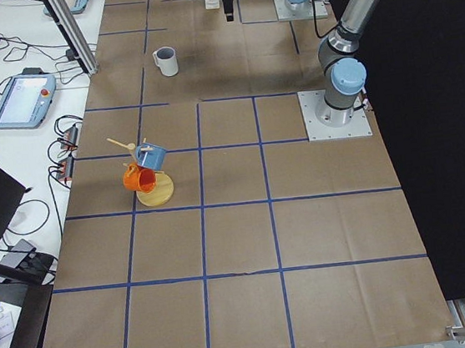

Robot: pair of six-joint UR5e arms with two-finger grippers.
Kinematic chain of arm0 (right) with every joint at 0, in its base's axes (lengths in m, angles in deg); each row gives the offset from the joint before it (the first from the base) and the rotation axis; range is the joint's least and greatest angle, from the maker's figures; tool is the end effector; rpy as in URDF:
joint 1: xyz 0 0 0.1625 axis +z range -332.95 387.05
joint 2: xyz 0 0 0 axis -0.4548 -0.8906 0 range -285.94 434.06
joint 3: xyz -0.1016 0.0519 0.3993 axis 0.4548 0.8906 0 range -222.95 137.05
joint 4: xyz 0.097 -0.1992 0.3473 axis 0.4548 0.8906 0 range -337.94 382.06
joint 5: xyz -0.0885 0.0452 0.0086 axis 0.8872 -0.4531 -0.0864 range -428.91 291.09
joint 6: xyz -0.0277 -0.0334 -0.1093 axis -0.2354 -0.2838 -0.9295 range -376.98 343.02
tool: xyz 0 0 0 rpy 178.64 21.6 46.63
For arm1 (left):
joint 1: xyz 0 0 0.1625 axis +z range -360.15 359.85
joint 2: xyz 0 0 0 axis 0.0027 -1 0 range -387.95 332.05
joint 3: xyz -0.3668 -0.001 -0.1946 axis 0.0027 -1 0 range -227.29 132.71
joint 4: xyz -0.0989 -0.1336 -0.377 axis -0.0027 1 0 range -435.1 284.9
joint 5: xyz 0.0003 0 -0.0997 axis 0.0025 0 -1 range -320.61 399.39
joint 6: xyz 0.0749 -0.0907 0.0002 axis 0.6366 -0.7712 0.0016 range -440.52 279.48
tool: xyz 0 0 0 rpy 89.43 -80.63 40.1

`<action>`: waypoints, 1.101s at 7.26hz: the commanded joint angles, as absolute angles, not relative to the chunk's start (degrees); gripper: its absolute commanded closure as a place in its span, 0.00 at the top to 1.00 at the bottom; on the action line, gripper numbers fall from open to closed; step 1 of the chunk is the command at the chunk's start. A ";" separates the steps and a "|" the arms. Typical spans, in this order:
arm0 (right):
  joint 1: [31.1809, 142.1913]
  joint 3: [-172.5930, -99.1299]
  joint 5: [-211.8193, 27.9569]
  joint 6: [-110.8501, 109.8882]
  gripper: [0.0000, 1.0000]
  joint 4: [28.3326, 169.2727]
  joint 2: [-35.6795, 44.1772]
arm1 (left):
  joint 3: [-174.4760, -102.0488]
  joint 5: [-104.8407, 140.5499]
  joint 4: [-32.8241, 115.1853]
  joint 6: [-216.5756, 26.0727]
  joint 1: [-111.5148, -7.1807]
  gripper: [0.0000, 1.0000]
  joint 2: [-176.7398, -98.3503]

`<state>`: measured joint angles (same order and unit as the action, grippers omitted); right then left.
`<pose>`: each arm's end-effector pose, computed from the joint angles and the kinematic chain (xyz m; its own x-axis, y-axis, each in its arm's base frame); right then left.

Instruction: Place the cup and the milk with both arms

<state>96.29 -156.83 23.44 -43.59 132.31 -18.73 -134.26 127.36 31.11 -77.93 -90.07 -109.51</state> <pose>-0.0364 -0.4584 0.3180 -0.9943 -0.1026 0.0301 -0.1016 0.9943 0.0314 -0.1369 -0.4110 0.5255 -0.9984 0.0407 0.0389 0.0437 0.9958 0.0809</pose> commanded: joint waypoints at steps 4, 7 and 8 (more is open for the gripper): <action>95.43 -158.09 23.73 -43.87 0.76 132.80 -14.98 | -134.39 127.54 31.16 -77.80 -89.98 1.00 -109.25; 95.43 -157.57 23.64 -44.14 0.45 132.89 -15.06 | -134.39 127.72 31.16 -77.71 -89.98 1.00 -109.16; 95.43 -157.22 23.64 -44.14 0.44 132.80 -15.33 | -134.39 127.72 31.16 -77.71 -89.98 1.00 -109.16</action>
<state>95.44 -157.57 23.58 -44.09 132.87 -15.13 -134.39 127.73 31.16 -77.71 -89.98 -109.16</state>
